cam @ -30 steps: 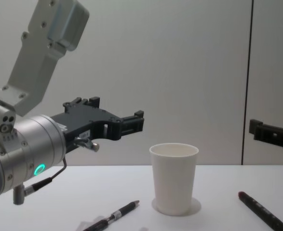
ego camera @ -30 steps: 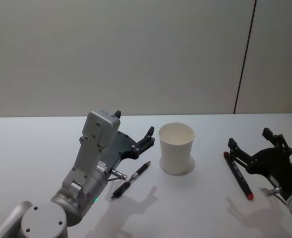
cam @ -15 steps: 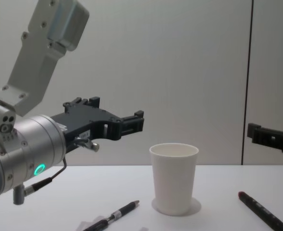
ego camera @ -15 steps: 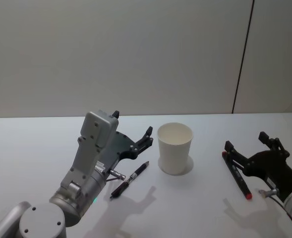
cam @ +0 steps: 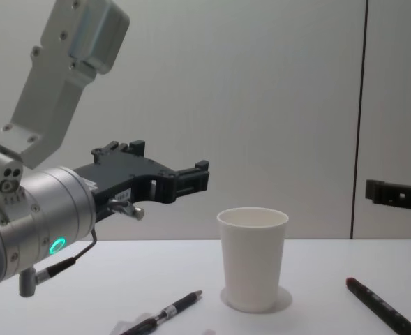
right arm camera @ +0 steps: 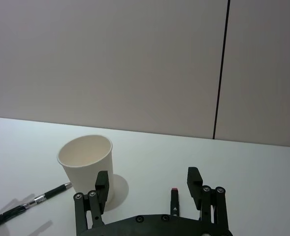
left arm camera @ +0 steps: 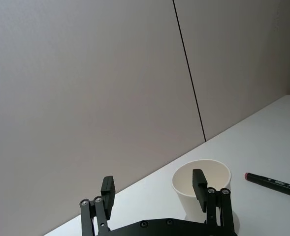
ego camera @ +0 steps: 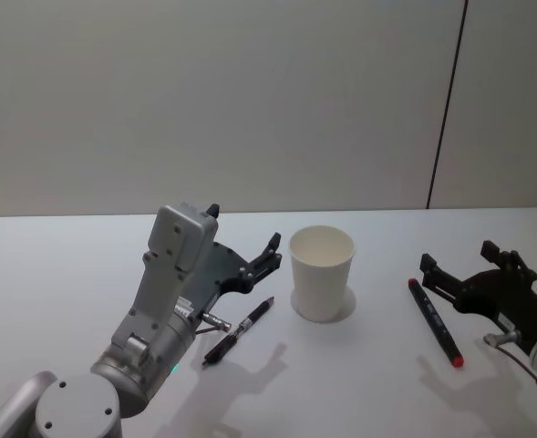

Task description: Place the pen into the pen holder.

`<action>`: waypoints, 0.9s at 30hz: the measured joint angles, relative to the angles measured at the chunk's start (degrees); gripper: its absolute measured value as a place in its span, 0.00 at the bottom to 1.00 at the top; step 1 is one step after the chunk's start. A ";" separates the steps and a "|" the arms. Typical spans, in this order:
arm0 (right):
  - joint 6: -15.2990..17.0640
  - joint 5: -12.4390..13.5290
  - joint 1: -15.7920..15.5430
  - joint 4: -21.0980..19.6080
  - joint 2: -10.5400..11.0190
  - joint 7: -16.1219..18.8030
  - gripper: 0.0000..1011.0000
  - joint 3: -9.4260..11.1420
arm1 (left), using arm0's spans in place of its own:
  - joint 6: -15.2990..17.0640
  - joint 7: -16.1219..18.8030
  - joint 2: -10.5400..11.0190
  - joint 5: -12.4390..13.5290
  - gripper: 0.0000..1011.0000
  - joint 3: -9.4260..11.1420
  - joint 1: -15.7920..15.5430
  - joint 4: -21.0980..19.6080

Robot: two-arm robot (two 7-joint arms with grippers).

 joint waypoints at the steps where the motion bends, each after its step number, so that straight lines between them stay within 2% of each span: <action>1: 0.49 0.17 0.19 0.02 0.00 -0.01 0.99 0.09 | 0.00 0.00 0.00 0.00 0.99 0.00 0.00 0.00; 13: 8.77 2.03 3.59 1.14 -0.36 -0.51 0.99 1.11 | 0.00 0.00 0.00 0.00 0.99 0.00 0.00 0.00; 27: 19.08 0.93 7.96 3.23 -1.37 -0.08 0.99 0.81 | 0.00 0.00 0.00 0.00 0.99 0.00 0.00 0.00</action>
